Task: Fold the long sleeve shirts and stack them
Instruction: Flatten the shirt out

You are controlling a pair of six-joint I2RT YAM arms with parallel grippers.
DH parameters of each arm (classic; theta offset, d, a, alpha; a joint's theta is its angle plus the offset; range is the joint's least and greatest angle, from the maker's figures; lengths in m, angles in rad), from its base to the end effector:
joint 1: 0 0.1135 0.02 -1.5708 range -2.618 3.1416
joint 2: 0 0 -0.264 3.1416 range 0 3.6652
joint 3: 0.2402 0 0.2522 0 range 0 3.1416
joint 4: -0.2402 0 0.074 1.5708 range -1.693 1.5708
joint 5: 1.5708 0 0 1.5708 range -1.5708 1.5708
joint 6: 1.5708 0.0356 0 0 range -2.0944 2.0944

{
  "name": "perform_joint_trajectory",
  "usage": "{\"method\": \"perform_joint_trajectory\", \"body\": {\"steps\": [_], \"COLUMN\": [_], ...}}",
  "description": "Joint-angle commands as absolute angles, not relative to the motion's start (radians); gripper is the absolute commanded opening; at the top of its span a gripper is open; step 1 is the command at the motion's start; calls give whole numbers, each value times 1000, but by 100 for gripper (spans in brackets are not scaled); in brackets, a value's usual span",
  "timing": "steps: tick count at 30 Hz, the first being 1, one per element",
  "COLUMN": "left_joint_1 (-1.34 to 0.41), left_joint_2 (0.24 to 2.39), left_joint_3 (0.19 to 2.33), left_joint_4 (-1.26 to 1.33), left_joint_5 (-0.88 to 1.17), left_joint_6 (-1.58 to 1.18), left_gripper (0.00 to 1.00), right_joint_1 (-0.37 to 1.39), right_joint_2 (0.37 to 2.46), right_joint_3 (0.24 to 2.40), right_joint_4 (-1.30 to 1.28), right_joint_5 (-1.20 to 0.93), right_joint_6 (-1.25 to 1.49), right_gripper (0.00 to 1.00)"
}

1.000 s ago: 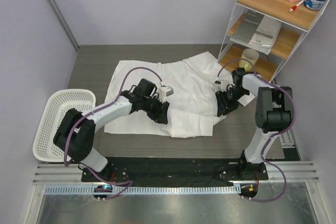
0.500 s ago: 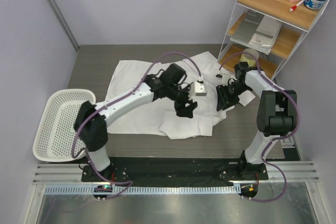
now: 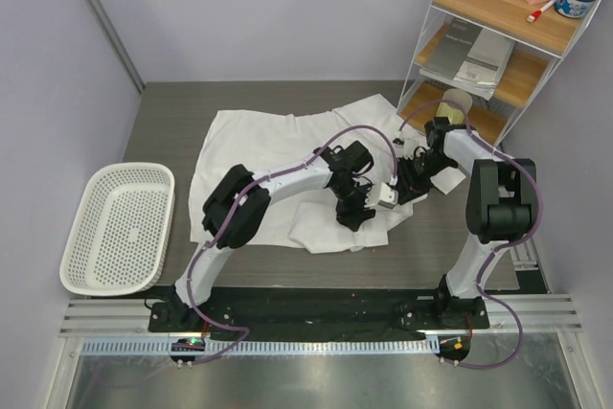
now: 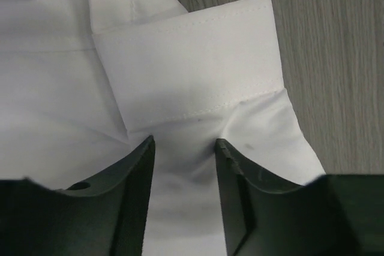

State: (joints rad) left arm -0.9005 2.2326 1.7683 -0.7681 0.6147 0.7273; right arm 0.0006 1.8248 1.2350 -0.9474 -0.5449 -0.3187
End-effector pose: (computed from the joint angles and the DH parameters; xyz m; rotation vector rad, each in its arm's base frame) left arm 0.2711 -0.3751 0.1685 2.0813 1.7627 -0.9015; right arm 0.3268 0.0186 0.1783 -0.4773 2.8781 0.7970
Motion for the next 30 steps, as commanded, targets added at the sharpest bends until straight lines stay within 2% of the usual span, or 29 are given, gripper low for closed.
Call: {"method": "perform_joint_trajectory", "body": {"steps": [1, 2, 6, 11, 19, 22, 25, 26, 27, 28, 30], "left_joint_1": [-905, -902, -890, -824, -764, -764, -762, -750, -747, -749, -768], "left_joint_2": [2181, 2143, 2074, 1987, 1694, 1599, 1462, 1394, 1364, 1333, 1286], "left_joint_3": [1754, 1734, 1657, 1651, 1571, 1493, 1396, 1369, 1306, 1289, 1288], "left_joint_4": [-730, -703, -646, -606, -522, -477, -424, -372, -326, -249, -230], "left_joint_5": [568, 560, 520, 574, 571, 513, 364, 395, 563, 645, 704], "left_joint_6": [759, 756, 720, 551, 243, 103, -109, -147, -170, -202, -230], "left_gripper": [37, 26, 1, 0, 0, 0, 0, 0, 0, 1, 0], "right_joint_1": [0, 0, 0, -2, -3, -5, -5, -5, -5, -5, -5], "right_joint_2": [1838, 1841, 1865, 1859, 1835, 1795, 1721, 1703, 1665, 1648, 1590], "right_joint_3": [1203, 1194, 1166, 1163, 1164, 1158, 1157, 1157, 1164, 1169, 1193], "right_joint_4": [-925, -920, -897, -885, -888, -897, -911, -914, -923, -945, -963], "right_joint_5": [-515, -509, -476, -465, -407, -414, -436, -443, -468, -489, -555], "right_joint_6": [-321, -322, -334, -339, -383, -411, -445, -459, -472, -483, -508], "right_gripper": [28, 27, 25, 25, 25, 25, 27, 29, 30, 31, 38]}}
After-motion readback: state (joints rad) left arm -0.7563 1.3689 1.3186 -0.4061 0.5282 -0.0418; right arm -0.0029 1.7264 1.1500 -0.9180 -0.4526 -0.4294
